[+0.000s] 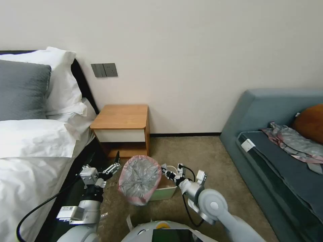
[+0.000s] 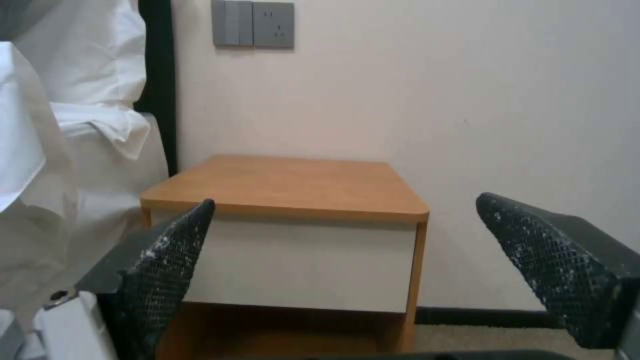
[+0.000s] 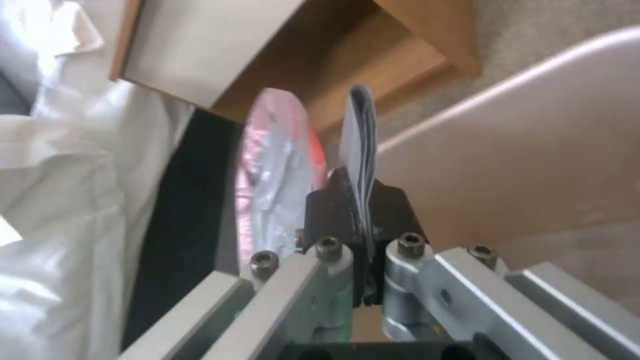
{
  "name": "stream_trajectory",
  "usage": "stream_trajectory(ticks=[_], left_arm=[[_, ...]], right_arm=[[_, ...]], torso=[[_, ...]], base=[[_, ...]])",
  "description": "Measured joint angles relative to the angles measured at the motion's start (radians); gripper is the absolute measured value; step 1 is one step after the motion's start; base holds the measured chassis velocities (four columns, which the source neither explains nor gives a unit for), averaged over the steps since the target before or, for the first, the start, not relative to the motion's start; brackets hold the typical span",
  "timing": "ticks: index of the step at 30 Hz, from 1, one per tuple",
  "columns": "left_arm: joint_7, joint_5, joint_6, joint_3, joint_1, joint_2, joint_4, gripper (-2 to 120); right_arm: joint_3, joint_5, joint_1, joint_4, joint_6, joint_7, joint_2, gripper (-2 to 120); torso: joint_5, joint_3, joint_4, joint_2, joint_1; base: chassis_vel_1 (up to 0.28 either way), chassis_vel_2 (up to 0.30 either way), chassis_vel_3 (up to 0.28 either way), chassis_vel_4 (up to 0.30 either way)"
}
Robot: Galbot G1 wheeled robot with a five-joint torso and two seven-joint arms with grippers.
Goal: Pick up the garbage bag from the table and place it over the trash can.
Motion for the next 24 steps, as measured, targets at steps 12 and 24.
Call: stream_trajectory(ticks=[12, 24], left_arm=[[0.0, -0.001, -0.014, -0.003, -0.009, 0.002, 0.0, 100], [0.0, -0.007, -0.024, -0.007, -0.01, 0.013, 0.0, 100]], right_arm=[[-0.001, -0.03, -0.027, 0.03, -0.002, 0.054, 0.006, 35], [0.079, -0.037, -0.119, 0.132, 0.003, 0.08, -0.018, 81]], torso=[[0.0, 0.0, 0.0, 0.0, 0.0], [0.0, 0.0, -0.0001, 0.0, 0.0]], base=[[0.0, 0.0, 0.0, 0.0], [0.0, 0.0, 0.0, 0.0]])
